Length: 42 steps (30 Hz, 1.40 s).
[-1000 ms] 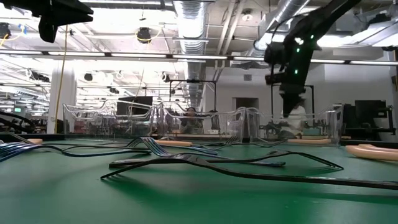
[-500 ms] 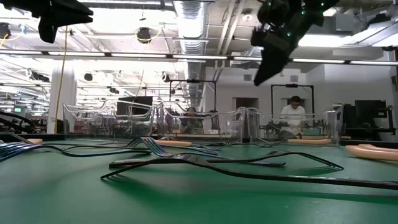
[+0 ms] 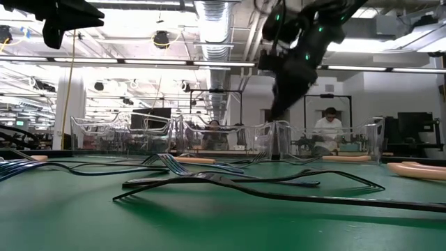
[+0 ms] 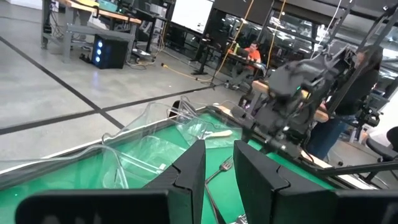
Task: Sort silverware by color (type)
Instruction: Put the brown fork into the middle transparent bin
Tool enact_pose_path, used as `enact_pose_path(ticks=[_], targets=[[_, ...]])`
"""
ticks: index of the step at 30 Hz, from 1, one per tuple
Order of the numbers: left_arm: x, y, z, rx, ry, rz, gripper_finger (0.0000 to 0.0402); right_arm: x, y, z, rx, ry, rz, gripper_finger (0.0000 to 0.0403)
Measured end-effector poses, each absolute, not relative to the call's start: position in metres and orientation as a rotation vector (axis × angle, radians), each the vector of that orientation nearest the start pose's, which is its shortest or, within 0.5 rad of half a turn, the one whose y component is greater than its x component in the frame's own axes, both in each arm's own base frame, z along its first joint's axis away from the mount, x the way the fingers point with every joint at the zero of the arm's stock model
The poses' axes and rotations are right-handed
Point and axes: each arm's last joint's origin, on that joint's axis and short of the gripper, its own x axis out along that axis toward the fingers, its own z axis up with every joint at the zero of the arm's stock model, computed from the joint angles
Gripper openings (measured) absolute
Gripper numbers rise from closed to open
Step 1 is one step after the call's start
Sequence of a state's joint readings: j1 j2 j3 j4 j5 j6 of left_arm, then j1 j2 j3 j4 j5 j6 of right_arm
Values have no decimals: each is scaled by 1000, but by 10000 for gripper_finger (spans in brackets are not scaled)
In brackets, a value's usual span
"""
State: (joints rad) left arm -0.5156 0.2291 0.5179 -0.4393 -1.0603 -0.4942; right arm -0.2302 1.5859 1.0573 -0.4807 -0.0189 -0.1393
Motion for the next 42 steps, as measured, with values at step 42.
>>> enact_pose_path(ticks=[42], targets=[[66,-8,277,-362,-19,560,69,318,-116,154,-7,1172,-174,179]])
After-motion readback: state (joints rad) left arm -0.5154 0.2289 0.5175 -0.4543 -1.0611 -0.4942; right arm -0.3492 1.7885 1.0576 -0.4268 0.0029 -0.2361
